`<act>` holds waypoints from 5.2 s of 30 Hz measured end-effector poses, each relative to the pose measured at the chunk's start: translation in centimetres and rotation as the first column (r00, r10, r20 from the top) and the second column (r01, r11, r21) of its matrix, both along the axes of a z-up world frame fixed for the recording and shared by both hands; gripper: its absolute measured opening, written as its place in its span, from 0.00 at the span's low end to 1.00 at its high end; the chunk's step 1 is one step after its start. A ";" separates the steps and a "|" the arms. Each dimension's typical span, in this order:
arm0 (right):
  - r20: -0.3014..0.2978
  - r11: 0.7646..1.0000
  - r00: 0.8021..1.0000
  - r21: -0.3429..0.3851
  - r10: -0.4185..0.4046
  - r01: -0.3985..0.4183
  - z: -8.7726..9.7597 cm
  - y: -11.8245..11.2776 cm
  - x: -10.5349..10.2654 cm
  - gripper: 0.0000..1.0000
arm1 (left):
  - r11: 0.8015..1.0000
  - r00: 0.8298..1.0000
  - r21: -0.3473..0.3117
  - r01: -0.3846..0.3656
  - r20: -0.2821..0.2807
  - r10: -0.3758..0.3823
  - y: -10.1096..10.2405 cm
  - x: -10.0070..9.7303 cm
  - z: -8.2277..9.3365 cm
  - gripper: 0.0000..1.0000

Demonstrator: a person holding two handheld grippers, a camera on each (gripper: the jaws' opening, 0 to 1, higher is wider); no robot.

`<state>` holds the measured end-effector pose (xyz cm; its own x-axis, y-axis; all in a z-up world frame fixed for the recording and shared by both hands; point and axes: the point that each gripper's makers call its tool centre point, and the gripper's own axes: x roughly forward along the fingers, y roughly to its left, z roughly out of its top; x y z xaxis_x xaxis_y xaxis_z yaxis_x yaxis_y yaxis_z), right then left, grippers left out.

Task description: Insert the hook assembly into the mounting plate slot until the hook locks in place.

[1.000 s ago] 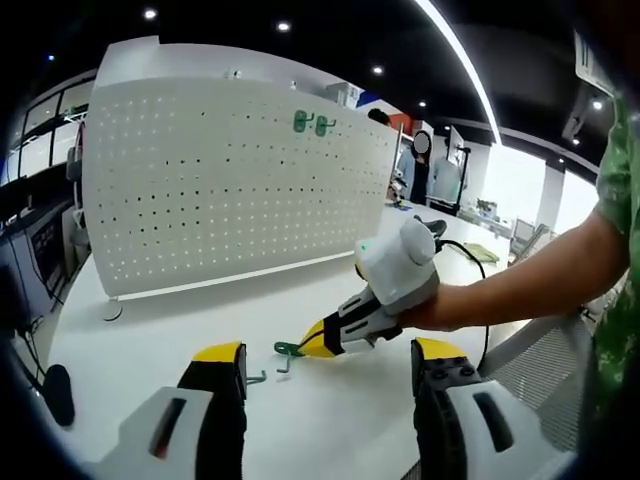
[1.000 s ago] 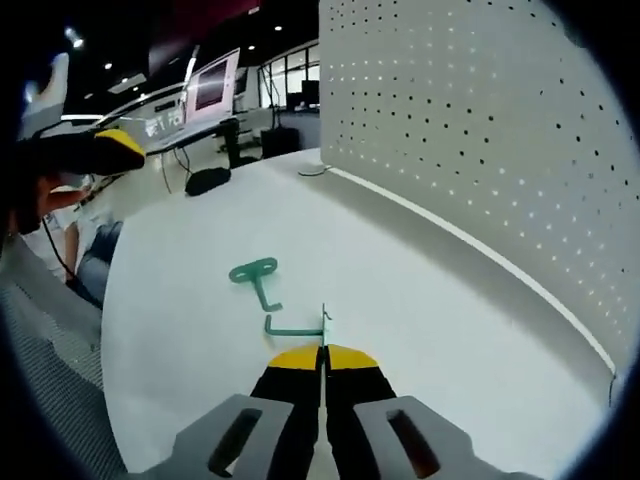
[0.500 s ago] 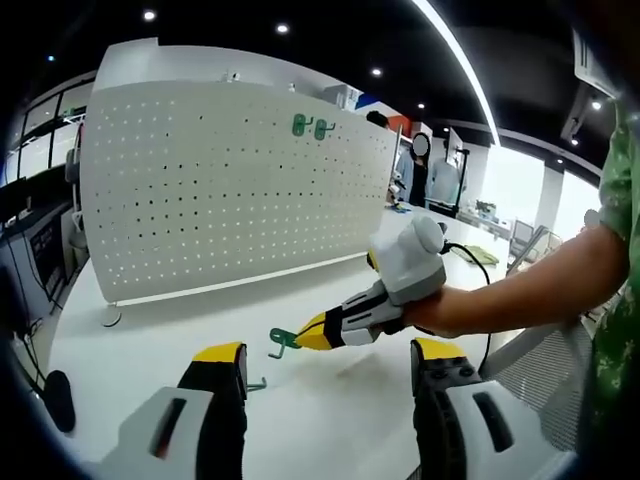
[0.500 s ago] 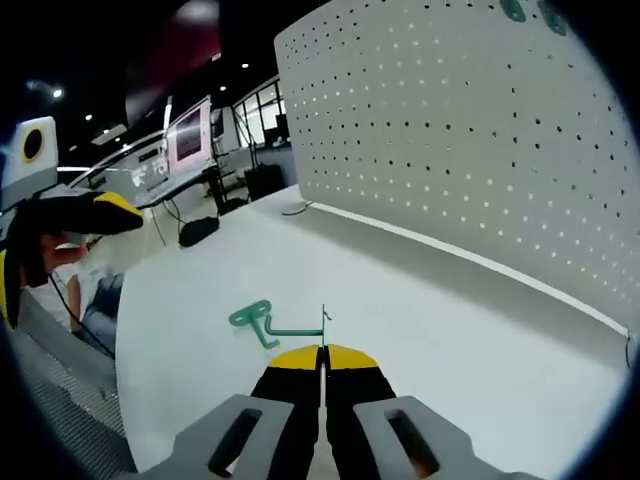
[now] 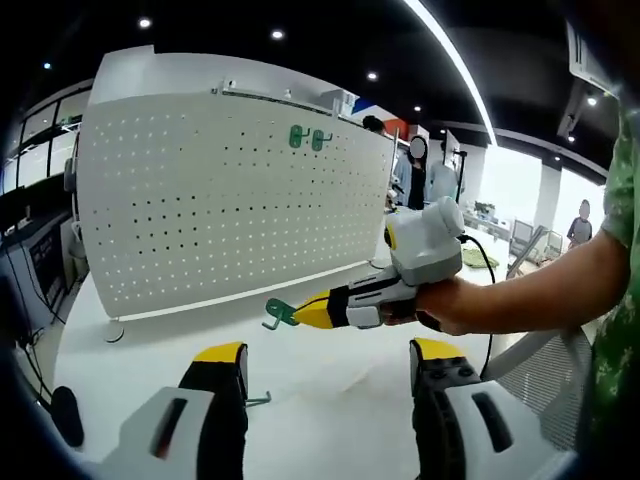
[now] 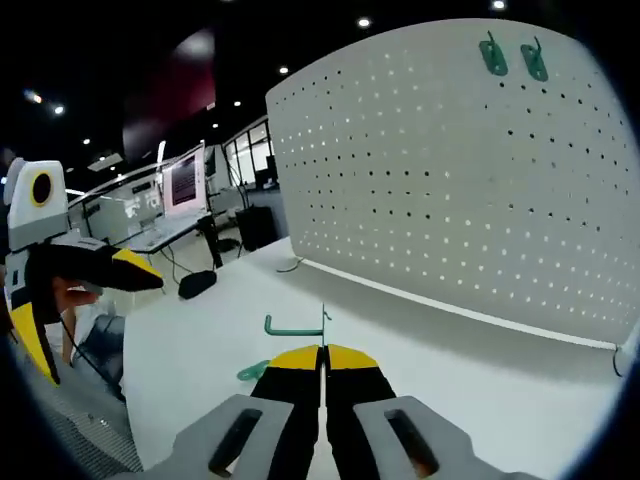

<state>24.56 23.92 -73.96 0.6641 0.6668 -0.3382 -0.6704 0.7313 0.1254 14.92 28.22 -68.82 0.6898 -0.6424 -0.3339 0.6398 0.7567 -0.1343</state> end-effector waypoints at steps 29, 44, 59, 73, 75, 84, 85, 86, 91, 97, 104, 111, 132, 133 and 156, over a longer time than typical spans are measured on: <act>0.252 0.982 0.965 0.185 -0.077 0.031 13.3 -0.8 -1.0 0.00 | 0.999 0.988 -0.045 0.000 0.154 0.007 0.2 1.0 8.0 0.66; 0.329 0.969 0.939 0.248 -0.099 0.015 16.9 -0.7 -2.1 0.00 | 0.986 0.985 -0.169 -0.011 0.169 0.040 0.7 1.3 11.5 0.64; 0.371 0.957 0.920 0.290 -0.122 0.010 19.0 -0.8 -2.5 0.00 | 0.935 0.989 -0.354 -0.022 0.127 0.072 0.8 2.0 14.3 0.61; 0.404 0.946 0.906 0.324 -0.127 -0.012 21.0 -0.6 -3.0 0.00 | 0.876 0.992 -0.483 -0.012 0.108 0.073 0.4 3.4 16.5 0.57; 0.408 0.945 0.904 0.327 -0.131 -0.011 21.2 -0.6 -3.1 0.00 | 0.868 0.992 -0.496 -0.014 0.099 0.073 0.4 3.6 16.6 0.57; 0.424 0.940 0.897 0.341 -0.126 -0.029 22.0 -0.1 -3.6 0.00 | 0.836 0.994 -0.548 -0.021 0.080 0.077 0.4 4.2 17.2 0.53; 0.425 0.939 0.897 0.343 -0.126 -0.030 22.1 0.0 -3.6 0.00 | 0.837 0.993 -0.546 -0.024 0.081 0.081 0.3 4.3 17.3 0.52; 0.426 0.938 0.896 0.344 -0.126 -0.031 22.2 0.0 -3.7 0.00 | 0.837 0.993 -0.546 -0.026 0.080 0.083 0.4 4.4 17.3 0.52; 0.432 0.936 0.893 0.349 -0.125 -0.037 22.6 0.2 -3.8 0.00 | 0.824 0.994 -0.566 -0.024 0.076 0.081 0.1 4.7 17.7 0.49; 0.440 0.937 0.890 0.347 -0.118 -0.047 22.9 0.5 -4.0 0.00 | 0.823 0.993 -0.568 -0.021 0.080 0.081 0.0 4.9 18.1 0.44; 0.445 0.936 0.888 0.347 -0.114 -0.054 23.1 0.7 -4.3 0.00 | 0.823 0.993 -0.568 -0.020 0.087 0.084 0.0 5.0 18.4 0.40; 0.450 0.937 0.886 0.345 -0.108 -0.061 23.1 0.9 -4.7 0.00 | 0.828 0.992 -0.560 -0.009 0.098 0.077 -0.3 4.9 18.6 0.33; 0.490 0.943 0.867 0.322 -0.091 -0.083 23.7 1.4 -5.7 0.00 | 0.821 0.994 -0.571 -0.002 0.091 0.066 -0.7 4.8 18.8 0.23; 0.491 0.944 0.866 0.319 -0.088 -0.085 23.7 1.5 -5.7 0.00 | 0.821 0.994 -0.571 -0.001 0.091 0.065 -0.7 4.8 18.8 0.22; 0.502 0.939 0.859 0.333 -0.098 -0.088 23.9 1.6 -5.6 0.00 | 0.784 0.996 -0.621 -0.006 0.062 0.057 -0.8 5.1 18.9 0.13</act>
<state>18.96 25.50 -50.05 0.6823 0.6728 0.2861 -0.7036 0.7105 0.0072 20.03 27.41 -49.91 0.7192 -0.6707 0.1811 0.6442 0.5462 -0.5354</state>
